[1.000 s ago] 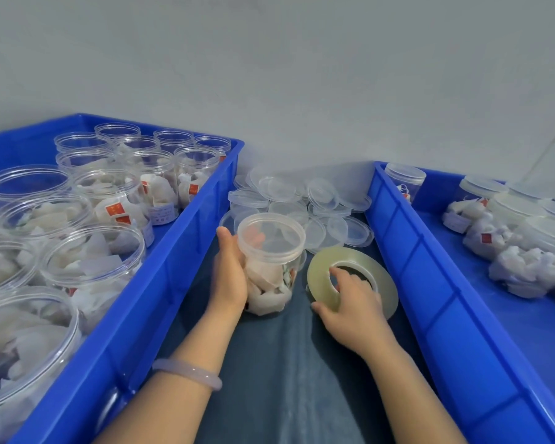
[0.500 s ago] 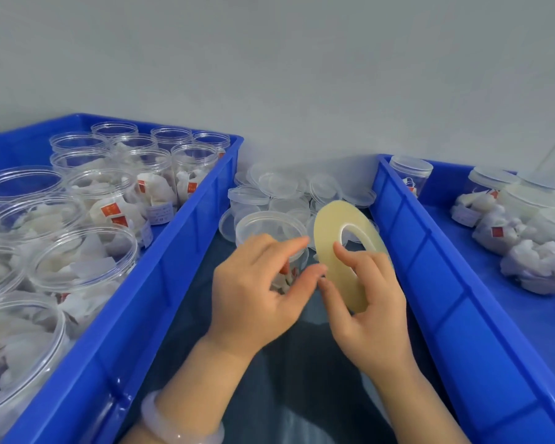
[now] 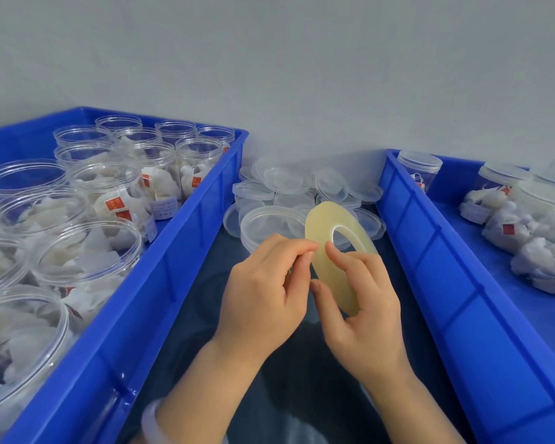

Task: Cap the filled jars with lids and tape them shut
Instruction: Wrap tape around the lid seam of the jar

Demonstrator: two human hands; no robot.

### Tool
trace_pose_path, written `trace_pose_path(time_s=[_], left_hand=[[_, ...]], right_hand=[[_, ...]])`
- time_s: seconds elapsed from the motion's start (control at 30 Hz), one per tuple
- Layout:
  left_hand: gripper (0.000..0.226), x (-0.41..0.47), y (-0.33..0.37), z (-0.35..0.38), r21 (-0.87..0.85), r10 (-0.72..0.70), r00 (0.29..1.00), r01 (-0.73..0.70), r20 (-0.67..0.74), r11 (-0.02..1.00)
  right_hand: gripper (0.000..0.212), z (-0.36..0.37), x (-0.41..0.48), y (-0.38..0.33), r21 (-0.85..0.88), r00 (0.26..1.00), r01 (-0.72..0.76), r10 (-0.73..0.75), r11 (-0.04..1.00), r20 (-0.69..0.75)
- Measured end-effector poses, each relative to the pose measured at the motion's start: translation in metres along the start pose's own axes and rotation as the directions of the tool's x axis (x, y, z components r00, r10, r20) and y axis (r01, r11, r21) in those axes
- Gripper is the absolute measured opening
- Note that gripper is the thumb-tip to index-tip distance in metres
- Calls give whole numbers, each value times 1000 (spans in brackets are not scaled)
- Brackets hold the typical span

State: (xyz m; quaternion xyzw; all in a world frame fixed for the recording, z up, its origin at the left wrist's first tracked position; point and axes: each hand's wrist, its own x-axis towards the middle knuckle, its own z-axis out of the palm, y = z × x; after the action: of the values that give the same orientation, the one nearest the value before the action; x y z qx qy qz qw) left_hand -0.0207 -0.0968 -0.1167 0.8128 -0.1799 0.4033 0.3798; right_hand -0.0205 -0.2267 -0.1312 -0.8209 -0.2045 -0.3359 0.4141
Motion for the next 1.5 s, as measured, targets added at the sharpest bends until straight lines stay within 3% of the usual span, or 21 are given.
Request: trace_pose_path(time_s=[0.43,0.6,0.87,1.03,1.13,1.23,1.27,1.33,1.4,1.5], left_hand=[[22,1,2,-3,-1,-28,998,28,50,1000],[13,1,1,-4,21,-16,997,15,71,1000],[24,-1,3,-2,40,64,995,-67,82,997],[24,-3,7,2,38,81,989,-86,122,996],[19,-1,4,0,35,93,996,-93,13,995],[33,2,-13,-5,42,-34,981,43,-193,998],[45,4,-20,-7,-13,-130,977,129,-170,992],[66,3,-31,-6,-126,-289,957,290,33,949],[71,0,-38,-2,-206,-349,919,383,182,901],[67,-2,-44,-1,-362,-383,906,423,179,831]], right_hand=[[40,-1,0,-2,25,999,-1,2,1000,-44],[41,-3,1,0,5,999,-1,2,1000,-35],[48,-3,1,5,-86,995,-60,67,994,79],[24,-5,1,17,-92,996,-82,85,992,29],[13,-5,0,21,-36,995,-97,98,995,26],[20,-10,4,24,-58,987,-149,152,987,51],[28,-13,6,24,-67,983,-164,169,984,75],[40,-20,11,21,-101,970,-177,191,979,152],[43,-27,19,13,-173,938,-183,224,968,265],[40,-33,33,-4,-267,872,-140,246,953,422]])
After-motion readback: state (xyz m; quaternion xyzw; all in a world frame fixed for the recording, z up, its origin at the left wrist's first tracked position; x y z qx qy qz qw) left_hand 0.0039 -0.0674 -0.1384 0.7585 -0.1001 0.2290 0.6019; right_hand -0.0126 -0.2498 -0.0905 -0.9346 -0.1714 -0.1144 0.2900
